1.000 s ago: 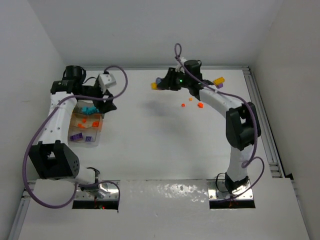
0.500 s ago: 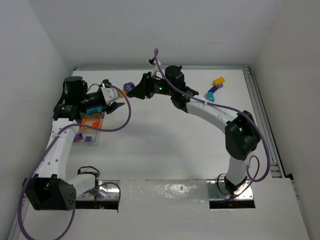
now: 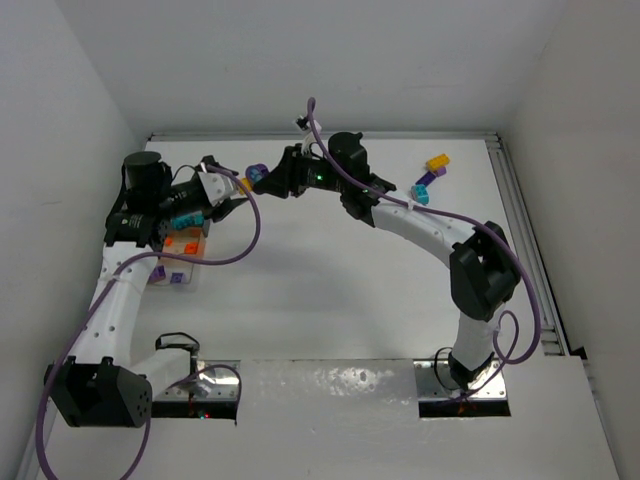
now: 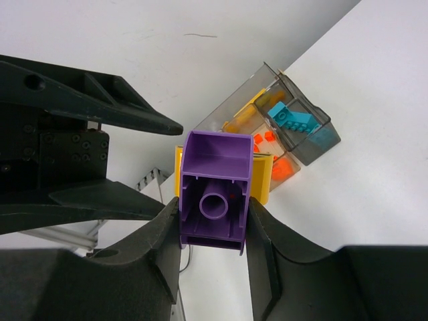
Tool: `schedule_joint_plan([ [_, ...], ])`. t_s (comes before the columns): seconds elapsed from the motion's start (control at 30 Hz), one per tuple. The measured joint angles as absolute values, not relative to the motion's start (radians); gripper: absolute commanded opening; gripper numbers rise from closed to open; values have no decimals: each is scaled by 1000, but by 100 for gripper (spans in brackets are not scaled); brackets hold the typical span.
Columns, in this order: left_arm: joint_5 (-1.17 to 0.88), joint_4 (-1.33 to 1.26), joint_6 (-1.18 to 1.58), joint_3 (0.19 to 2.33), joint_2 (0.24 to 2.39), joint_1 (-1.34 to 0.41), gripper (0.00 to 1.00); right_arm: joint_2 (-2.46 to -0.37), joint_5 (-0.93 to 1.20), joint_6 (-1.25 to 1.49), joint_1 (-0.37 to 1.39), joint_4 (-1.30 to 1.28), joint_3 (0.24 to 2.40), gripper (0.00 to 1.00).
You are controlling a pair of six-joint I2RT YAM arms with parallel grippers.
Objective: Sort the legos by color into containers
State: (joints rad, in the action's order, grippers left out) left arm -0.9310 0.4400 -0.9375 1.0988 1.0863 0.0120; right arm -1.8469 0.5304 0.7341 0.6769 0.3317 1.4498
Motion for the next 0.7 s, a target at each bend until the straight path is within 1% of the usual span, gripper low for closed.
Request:
schedule_joint_plan([
  [0.33, -912, 441, -937, 1099, 1109, -12, 48, -1847, 523, 734, 685, 336, 1450, 0],
  [0.43, -908, 440, -931, 1099, 1117, -14, 40, -1847, 523, 733, 688, 335, 1450, 0],
  [0.47, -905, 437, -928, 1099, 1119, -14, 32, -1847, 523, 732, 689, 334, 1450, 0],
  [0.53, -900, 434, -916, 1099, 1121, -14, 28, -1847, 521, 730, 690, 330, 1450, 0],
  [0.57, -900, 432, -914, 1099, 1122, -14, 22, -1847, 520, 730, 690, 329, 1450, 0],
  [0.6, -900, 430, -910, 1099, 1124, -14, 19, -1847, 519, 730, 690, 328, 1450, 0],
  [0.63, -900, 429, -907, 1099, 1125, -14, 14, -1846, 517, 730, 690, 328, 1450, 0],
  [0.7, -901, 429, -906, 1099, 1126, -14, 11, -1845, 514, 730, 690, 324, 1450, 0],
])
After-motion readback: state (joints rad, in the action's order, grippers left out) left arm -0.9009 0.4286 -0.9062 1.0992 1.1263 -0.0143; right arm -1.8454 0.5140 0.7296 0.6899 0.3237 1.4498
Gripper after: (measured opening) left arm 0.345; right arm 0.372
